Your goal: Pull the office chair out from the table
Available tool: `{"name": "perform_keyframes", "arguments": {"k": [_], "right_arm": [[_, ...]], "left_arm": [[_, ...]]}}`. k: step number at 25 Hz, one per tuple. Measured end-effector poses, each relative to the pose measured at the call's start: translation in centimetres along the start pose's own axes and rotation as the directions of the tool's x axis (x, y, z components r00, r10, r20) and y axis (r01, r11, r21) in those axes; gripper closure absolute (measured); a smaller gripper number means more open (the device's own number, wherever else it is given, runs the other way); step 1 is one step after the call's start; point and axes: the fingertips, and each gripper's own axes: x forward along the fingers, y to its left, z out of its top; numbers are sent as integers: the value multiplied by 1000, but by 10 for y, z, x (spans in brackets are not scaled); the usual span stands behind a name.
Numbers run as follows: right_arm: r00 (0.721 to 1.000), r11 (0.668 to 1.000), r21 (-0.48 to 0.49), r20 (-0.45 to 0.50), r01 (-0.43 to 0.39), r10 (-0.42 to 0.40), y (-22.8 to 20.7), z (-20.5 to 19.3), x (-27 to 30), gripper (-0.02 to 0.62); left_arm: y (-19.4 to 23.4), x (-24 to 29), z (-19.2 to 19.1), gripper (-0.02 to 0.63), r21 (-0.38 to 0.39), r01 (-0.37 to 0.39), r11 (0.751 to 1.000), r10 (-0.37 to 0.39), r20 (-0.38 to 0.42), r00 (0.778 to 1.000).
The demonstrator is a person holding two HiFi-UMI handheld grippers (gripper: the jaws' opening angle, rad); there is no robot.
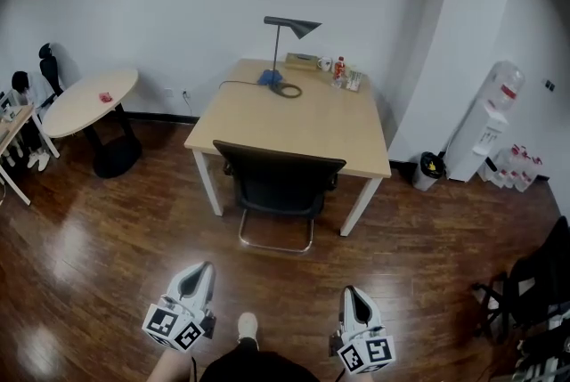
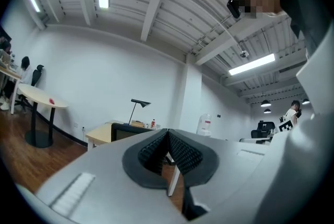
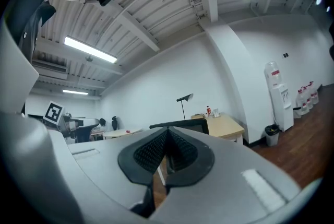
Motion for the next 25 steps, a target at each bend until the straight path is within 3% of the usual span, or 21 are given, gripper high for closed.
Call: {"name": "perform_keyframes", "arguments": {"k": [6,12,17,25], "right_arm": [[1000,1000,-24,18,18,-17,0,15,51,583],[999,998,-49,24,48,-47,-4,18,98,583],[1000,998,-52,0,23,-23,9,7,146,583],[999,998,-57,-28,-20,18,39,-2,208,581]], "left_arm": [[28,52,11,604,10,36,999,-36,11,999],[60,90,9,604,-47,78,996,-77,24,997],[97,108,17,604,-84,77,993,-73,46,996],[138,135,22,604,-17,111,994,-111,10,994]]}}
